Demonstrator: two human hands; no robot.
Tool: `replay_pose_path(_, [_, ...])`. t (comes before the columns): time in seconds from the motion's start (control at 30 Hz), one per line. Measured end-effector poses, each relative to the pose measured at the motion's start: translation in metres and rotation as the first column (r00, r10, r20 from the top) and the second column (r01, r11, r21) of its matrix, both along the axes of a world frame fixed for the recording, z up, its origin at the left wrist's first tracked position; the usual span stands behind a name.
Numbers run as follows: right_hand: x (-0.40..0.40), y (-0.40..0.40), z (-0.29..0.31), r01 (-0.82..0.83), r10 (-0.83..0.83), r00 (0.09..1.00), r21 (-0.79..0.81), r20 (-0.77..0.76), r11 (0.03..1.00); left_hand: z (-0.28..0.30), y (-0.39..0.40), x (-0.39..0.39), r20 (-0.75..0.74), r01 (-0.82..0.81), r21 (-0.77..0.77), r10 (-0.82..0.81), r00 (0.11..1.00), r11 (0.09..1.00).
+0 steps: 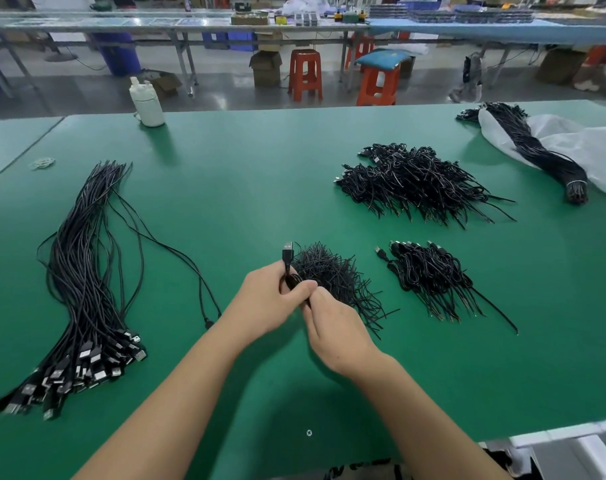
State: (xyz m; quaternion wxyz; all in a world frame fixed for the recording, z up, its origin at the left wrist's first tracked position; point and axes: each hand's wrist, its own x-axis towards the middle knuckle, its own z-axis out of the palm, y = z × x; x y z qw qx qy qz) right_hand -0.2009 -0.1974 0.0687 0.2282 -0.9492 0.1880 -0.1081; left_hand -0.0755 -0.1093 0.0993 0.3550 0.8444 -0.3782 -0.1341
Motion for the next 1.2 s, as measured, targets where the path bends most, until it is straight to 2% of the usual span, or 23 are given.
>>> replay_pose_path(0.07, [0.001, 0.000, -0.001, -0.009, 0.010, 1.000, 0.051, -0.009, 0.999, 0.002, -0.002, 0.002, 0.036, 0.032, 0.036, -0.034, 0.999, 0.999])
replay_pose_path(0.17, [0.004, -0.003, -0.003, -0.028, 0.037, 0.999, 0.260, -0.032, 0.965, 0.004, -0.006, 0.003, 0.072, 0.061, 0.108, -0.069, 0.995, 0.992])
replay_pose_path(0.27, [0.005, -0.004, 0.000, -0.020, 0.019, 1.000, 0.580, 0.008, 0.814, 0.006, -0.010, 0.000, 0.101, 0.074, 0.128, -0.087, 0.991, 0.989])
replay_pose_path(0.3, [0.005, -0.004, -0.001, -0.020, 0.004, 1.000, 0.629, 0.027, 0.777, 0.008, -0.012, 0.000, 0.089, 0.075, 0.119, -0.085, 0.992, 0.990])
replay_pose_path(0.37, [0.004, -0.004, -0.002, -0.021, -0.011, 0.999, 0.597, 0.051, 0.802, 0.011, -0.016, 0.000, 0.025, 0.079, 0.089, -0.081, 0.996, 0.993])
replay_pose_path(0.47, [0.002, -0.006, -0.002, 0.012, -0.046, 0.997, 0.501, 0.054, 0.866, 0.011, -0.020, 0.000, -0.156, 0.098, 0.021, -0.093, 0.983, 0.995])
replay_pose_path(0.6, [0.000, -0.013, 0.000, 0.069, -0.101, 0.994, 0.456, 0.047, 0.887, 0.005, -0.027, -0.004, -0.319, 0.085, -0.078, -0.106, 0.942, 0.993])
replay_pose_path(0.67, [-0.001, -0.021, 0.002, 0.114, -0.159, 0.986, 0.472, 0.056, 0.874, -0.001, -0.029, -0.007, -0.498, 0.059, -0.210, -0.159, 0.853, 0.976])
replay_pose_path(0.73, [-0.004, -0.030, 0.004, 0.168, -0.219, 0.974, 0.477, 0.054, 0.863, -0.009, -0.030, -0.008, -0.676, -0.012, -0.316, -0.217, 0.704, 0.949])
replay_pose_path(0.77, [-0.006, -0.036, 0.004, 0.195, -0.244, 0.969, 0.474, 0.042, 0.858, -0.015, -0.029, -0.007, -0.684, -0.024, -0.302, -0.199, 0.702, 0.953])
replay_pose_path(0.8, [-0.008, -0.041, 0.004, 0.224, -0.267, 0.963, 0.475, 0.026, 0.851, -0.023, -0.029, -0.004, -0.599, 0.006, -0.229, -0.145, 0.788, 0.973])
replay_pose_path(0.83, [-0.011, -0.046, 0.003, 0.252, -0.292, 0.956, 0.480, 0.010, 0.840, -0.032, -0.028, -0.002, -0.425, 0.058, -0.105, -0.098, 0.900, 0.993])
replay_pose_path(0.87, [-0.014, -0.051, 0.002, 0.278, -0.319, 0.948, 0.491, 0.000, 0.826, -0.040, -0.027, -0.002, -0.233, 0.101, 0.041, -0.089, 0.968, 0.994])
replay_pose_path(0.9, [-0.018, -0.055, 0.001, 0.302, -0.347, 0.938, 0.506, -0.006, 0.808, -0.048, -0.025, -0.002, -0.103, 0.119, 0.164, -0.103, 0.989, 0.979])
replay_pose_path(1.0, [-0.024, -0.062, -0.003, 0.356, -0.415, 0.910, 0.544, -0.016, 0.760, -0.067, -0.022, -0.010, 0.042, 0.099, 0.339, -0.120, 0.992, 0.936])
replay_pose_path(1.1, [-0.027, -0.061, -0.007, 0.367, -0.420, 0.907, 0.552, -0.032, 0.749, -0.079, -0.026, -0.019, 0.151, 0.042, 0.375, -0.106, 0.983, 0.926])
replay_pose_path(1.2, [-0.027, -0.057, -0.008, 0.362, -0.405, 0.913, 0.550, -0.047, 0.752, -0.082, -0.032, -0.028, 0.175, 0.019, 0.330, -0.081, 0.981, 0.944])
